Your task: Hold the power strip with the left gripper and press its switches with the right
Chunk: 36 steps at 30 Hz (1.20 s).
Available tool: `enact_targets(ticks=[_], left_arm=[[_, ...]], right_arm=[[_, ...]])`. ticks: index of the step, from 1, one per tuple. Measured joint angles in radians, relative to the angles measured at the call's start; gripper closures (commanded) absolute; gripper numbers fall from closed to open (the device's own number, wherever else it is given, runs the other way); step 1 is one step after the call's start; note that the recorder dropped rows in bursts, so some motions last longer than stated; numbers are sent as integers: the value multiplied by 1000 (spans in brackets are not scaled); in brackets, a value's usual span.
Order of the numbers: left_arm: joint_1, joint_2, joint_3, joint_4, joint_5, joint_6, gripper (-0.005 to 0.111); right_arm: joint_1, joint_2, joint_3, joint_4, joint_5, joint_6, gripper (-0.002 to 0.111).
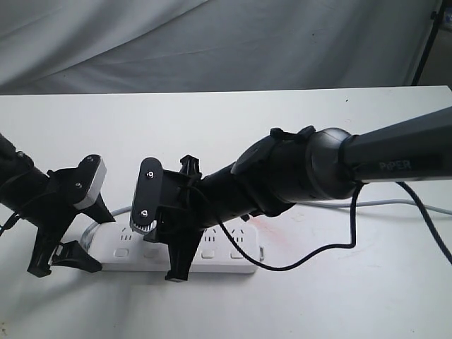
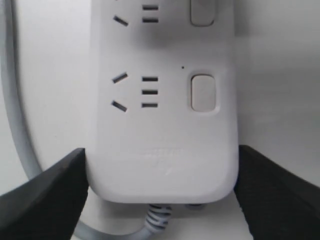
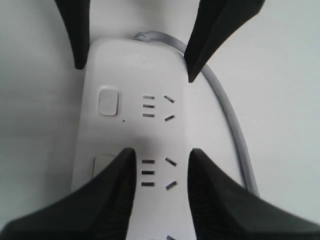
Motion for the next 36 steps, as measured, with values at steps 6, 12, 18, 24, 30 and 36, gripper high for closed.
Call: enact_targets(ticks=[6,12,18,24,30,36], left_arm=[[0,0,0,0,0,0,40],[0,0,0,0,0,0,40],[0,0,0,0,0,0,40],[0,0,0,0,0,0,40],[0,0,0,0,0,0,40],[0,0,0,0,0,0,40]], right_arm=[[0,0,0,2,29,0,75],[19,0,0,2,30,0,75],[19,4,0,2,16,0,75],[19,22,0,0,14,-2,75],[19,30,0,6,14,-3,75],[19,36,-2,16,18,-22,75]])
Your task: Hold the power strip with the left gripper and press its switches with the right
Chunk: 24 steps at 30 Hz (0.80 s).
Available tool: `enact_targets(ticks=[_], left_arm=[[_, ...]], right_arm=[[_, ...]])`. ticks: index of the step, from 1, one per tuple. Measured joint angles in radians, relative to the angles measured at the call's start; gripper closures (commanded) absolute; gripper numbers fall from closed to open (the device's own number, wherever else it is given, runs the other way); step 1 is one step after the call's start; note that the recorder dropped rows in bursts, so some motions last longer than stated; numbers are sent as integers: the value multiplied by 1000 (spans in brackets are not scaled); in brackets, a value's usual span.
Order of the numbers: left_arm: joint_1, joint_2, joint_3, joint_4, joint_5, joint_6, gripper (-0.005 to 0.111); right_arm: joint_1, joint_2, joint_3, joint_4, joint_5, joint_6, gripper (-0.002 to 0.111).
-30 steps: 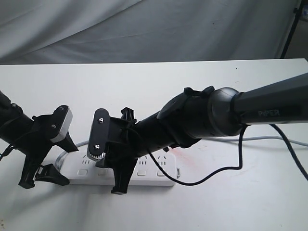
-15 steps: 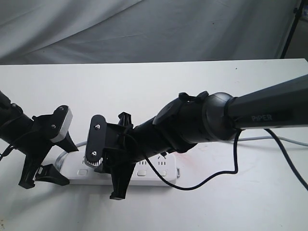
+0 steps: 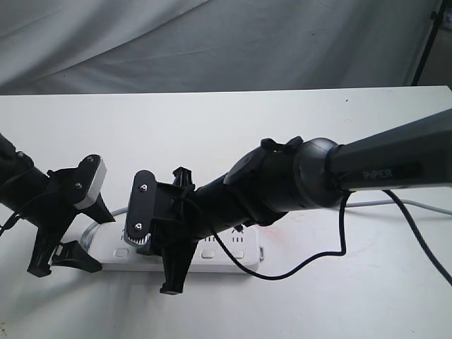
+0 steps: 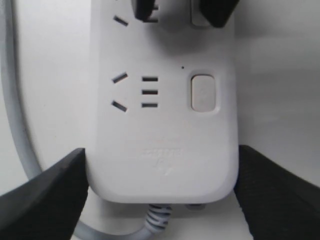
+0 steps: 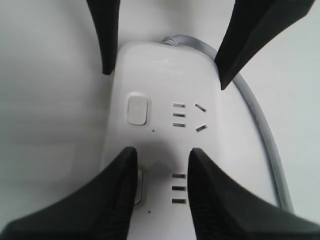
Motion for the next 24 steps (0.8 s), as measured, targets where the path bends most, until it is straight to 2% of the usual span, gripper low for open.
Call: enact_targets(ticks=[24], left_arm=[[0,0,0,0,0,0,40]], right_arm=[[1,27,-12,12,-14,-22,75]])
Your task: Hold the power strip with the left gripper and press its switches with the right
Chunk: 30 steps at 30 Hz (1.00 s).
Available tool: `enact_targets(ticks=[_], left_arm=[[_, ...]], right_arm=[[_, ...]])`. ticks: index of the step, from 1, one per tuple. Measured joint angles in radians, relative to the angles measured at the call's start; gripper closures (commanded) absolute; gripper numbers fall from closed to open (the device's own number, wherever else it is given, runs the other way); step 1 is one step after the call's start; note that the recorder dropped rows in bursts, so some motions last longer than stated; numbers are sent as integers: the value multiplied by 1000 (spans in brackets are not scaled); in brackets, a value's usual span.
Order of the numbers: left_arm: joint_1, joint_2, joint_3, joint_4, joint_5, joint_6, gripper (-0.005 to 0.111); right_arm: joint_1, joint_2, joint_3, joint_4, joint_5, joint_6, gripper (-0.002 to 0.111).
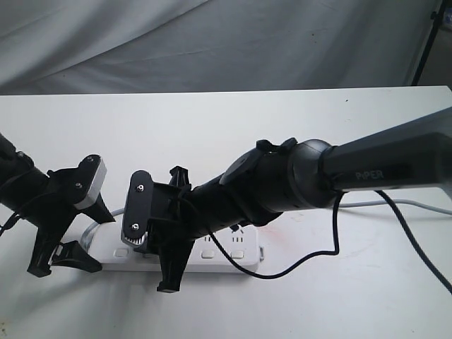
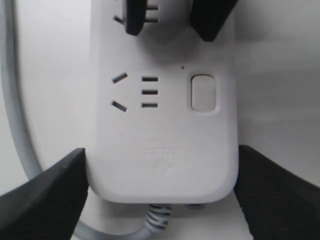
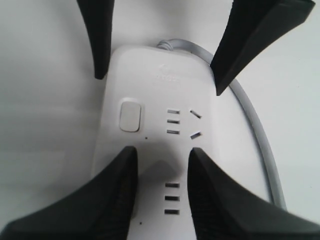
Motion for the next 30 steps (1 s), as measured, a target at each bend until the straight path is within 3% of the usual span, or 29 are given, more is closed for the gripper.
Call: enact_targets(ticks=[30], left_arm=[[0,0,0,-2,0,0,40]], right_arm=[[-3,-106,60,-17,-57,7,75]])
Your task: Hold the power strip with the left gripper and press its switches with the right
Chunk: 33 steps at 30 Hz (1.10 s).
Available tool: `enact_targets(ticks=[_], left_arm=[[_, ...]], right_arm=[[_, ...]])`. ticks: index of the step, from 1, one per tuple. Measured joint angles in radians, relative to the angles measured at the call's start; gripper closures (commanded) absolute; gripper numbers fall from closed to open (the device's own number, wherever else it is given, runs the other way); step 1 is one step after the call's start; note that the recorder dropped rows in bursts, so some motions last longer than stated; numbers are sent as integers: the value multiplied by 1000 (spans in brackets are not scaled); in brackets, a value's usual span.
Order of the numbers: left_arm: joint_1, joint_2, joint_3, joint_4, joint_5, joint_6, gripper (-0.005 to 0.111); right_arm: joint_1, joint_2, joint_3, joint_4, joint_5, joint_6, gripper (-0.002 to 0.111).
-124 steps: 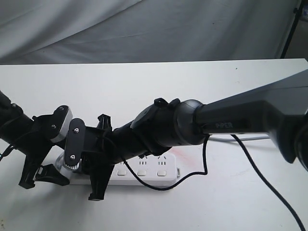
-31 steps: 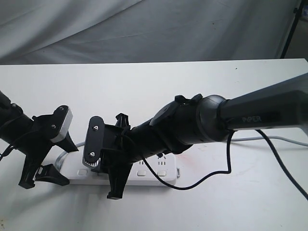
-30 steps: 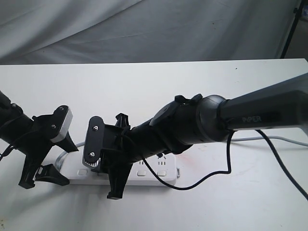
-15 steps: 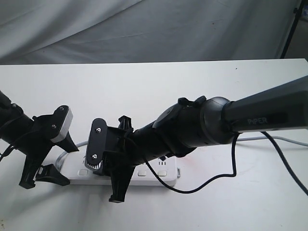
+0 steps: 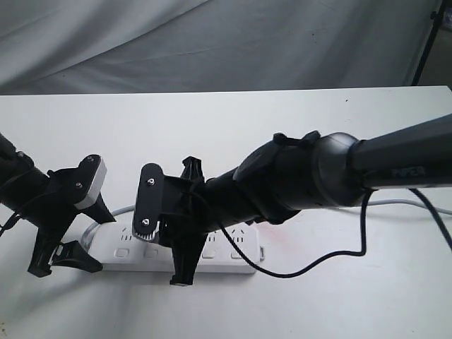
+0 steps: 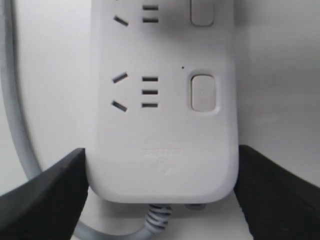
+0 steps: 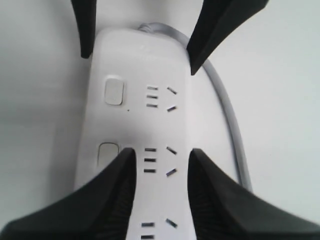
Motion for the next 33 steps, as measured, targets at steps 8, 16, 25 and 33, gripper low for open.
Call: enact_targets(ticks=[8,16,25,33], left_arm=[[0,0,0,0,0,0,40],[0,0,0,0,0,0,40],[0,0,0,0,0,0,40],[0,0,0,0,0,0,40]], right_arm=[[-55,-71,72,-2,0,20,75],[-62,-64,79,-4,21,22,75],[-62,-47,79,-4,33,24,75],[-62,-47,79,-6,59,24,75]])
